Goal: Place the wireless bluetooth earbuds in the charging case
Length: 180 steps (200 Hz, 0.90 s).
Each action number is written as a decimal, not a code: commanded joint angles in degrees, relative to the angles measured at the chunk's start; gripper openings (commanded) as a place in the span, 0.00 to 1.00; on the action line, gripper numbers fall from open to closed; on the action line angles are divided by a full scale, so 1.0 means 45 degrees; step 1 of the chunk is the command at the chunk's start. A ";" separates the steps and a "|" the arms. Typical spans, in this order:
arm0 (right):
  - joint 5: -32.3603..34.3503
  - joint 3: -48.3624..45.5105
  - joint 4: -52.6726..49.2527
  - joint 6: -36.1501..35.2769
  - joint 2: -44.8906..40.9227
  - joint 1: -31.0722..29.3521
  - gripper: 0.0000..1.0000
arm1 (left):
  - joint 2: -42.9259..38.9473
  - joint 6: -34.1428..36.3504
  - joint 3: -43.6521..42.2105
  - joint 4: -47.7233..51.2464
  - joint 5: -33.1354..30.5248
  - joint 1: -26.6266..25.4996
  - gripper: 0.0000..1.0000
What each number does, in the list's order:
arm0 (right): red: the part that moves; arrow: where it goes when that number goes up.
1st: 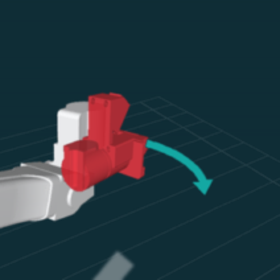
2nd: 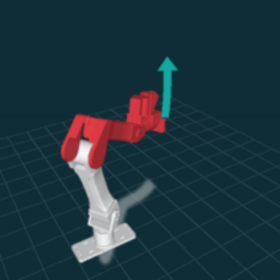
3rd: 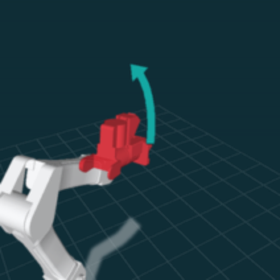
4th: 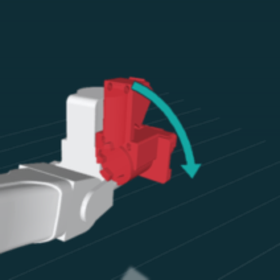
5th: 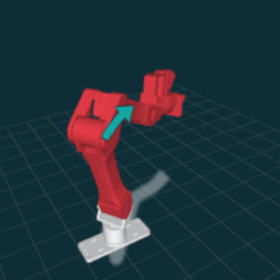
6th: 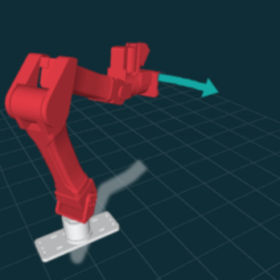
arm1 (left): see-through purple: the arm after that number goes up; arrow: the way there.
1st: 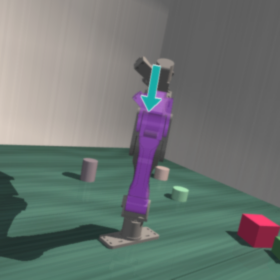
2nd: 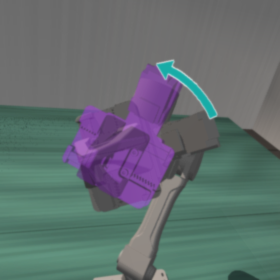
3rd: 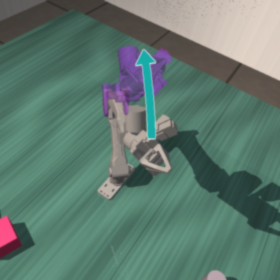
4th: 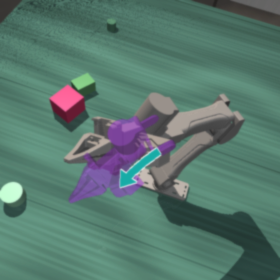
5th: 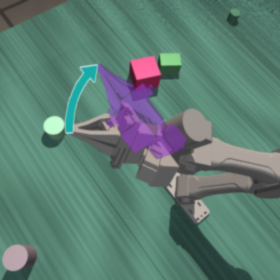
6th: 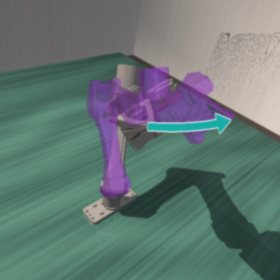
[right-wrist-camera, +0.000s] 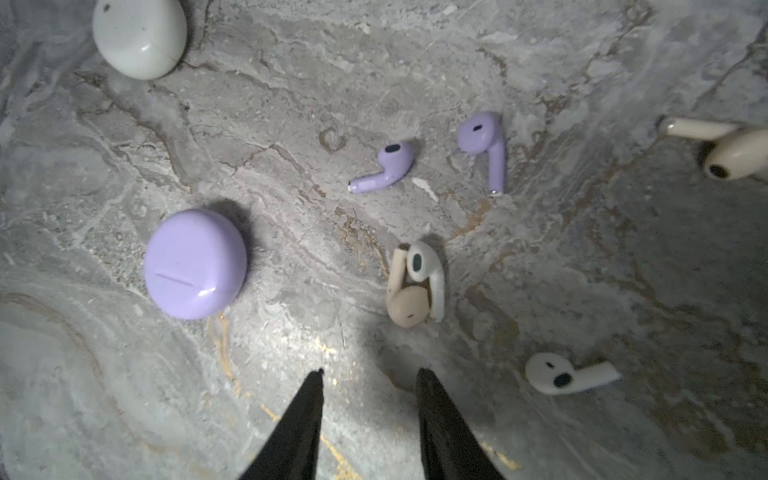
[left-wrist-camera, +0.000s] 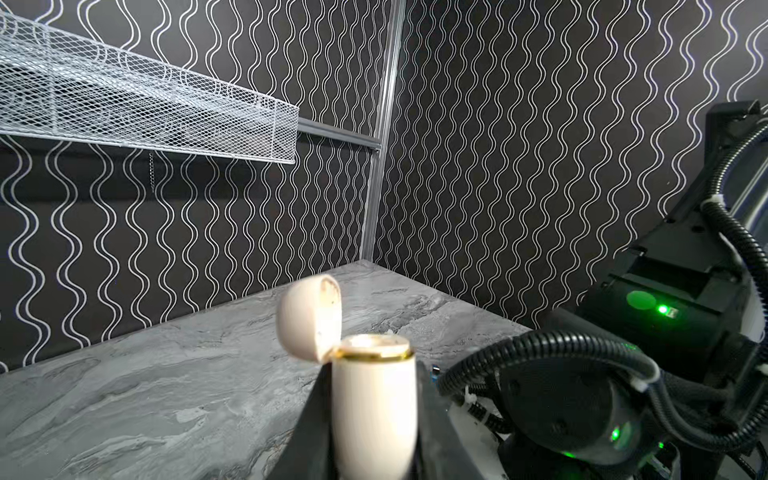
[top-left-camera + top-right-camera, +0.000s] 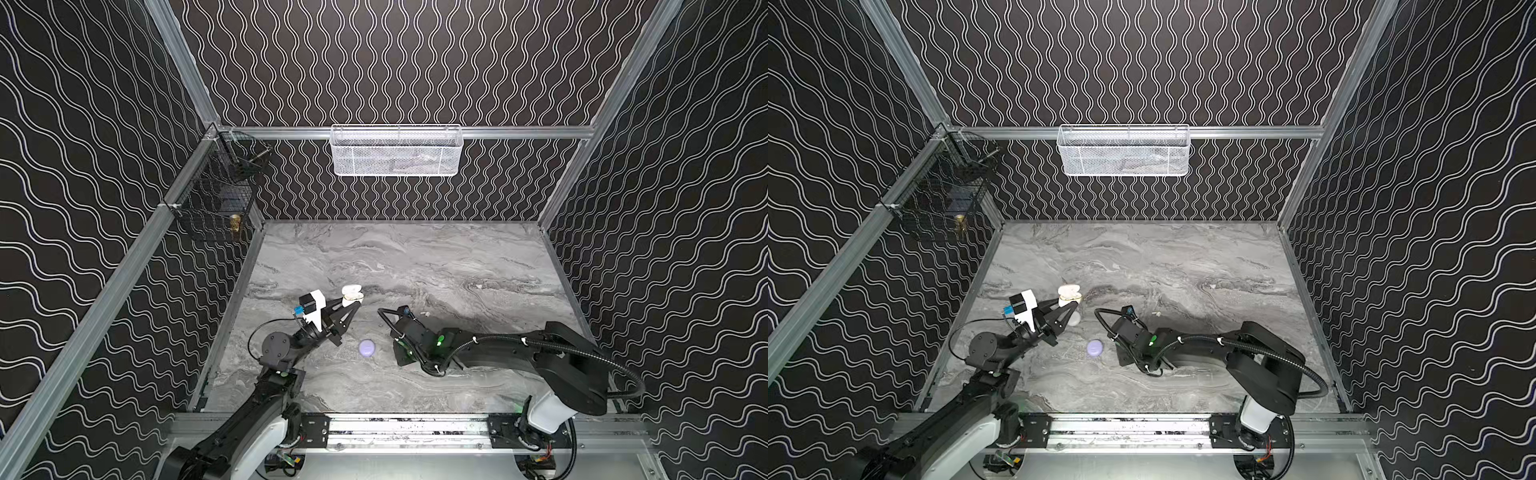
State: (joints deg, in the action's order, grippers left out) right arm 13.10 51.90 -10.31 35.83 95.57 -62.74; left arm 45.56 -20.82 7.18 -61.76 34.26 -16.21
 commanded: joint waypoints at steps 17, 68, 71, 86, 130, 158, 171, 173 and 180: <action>0.0413 0.0941 -0.0057 -0.0821 0.0689 0.0015 0.41 | 0.0299 0.0051 0.0136 -0.0419 0.0122 0.0001 0.00; 0.0600 0.1885 -0.0553 -0.1062 0.1666 0.0533 0.37 | 0.0306 0.0162 0.0257 -0.0246 0.0092 0.0019 0.00; 0.0564 0.1885 -0.0543 -0.1073 0.1686 0.0569 0.37 | 0.0295 0.0172 0.0260 -0.0239 0.0088 0.0026 0.00; 0.0435 0.1902 -0.0542 -0.1118 0.1774 0.0661 0.36 | 0.0246 0.0200 0.0260 -0.0147 0.0046 0.0007 0.00; 0.0218 0.1963 -0.0498 -0.1365 0.1827 0.0669 0.36 | 0.0227 0.0215 0.0279 -0.0105 0.0020 0.0017 0.00; 0.0273 0.2002 -0.0561 -0.1345 0.1838 0.0680 0.36 | 0.0178 0.0212 0.0277 -0.0070 0.0024 -0.0004 0.00; 0.0248 0.2002 -0.0600 -0.1322 0.1902 0.0672 0.36 | 0.0154 0.0202 0.0279 -0.0046 0.0033 -0.0004 0.00; 0.0246 0.2012 -0.0601 -0.1303 0.1906 0.0669 0.36 | 0.0150 0.0200 0.0279 -0.0056 0.0031 -0.0005 0.00; 0.0237 0.2022 -0.0635 -0.1275 0.1960 0.0673 0.35 | 0.0134 0.0194 0.0279 -0.0028 0.0023 -0.0007 0.00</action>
State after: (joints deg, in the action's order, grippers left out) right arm 14.26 60.47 -12.36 29.54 103.77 -59.66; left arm 46.46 -20.64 7.90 -61.21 34.24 -16.19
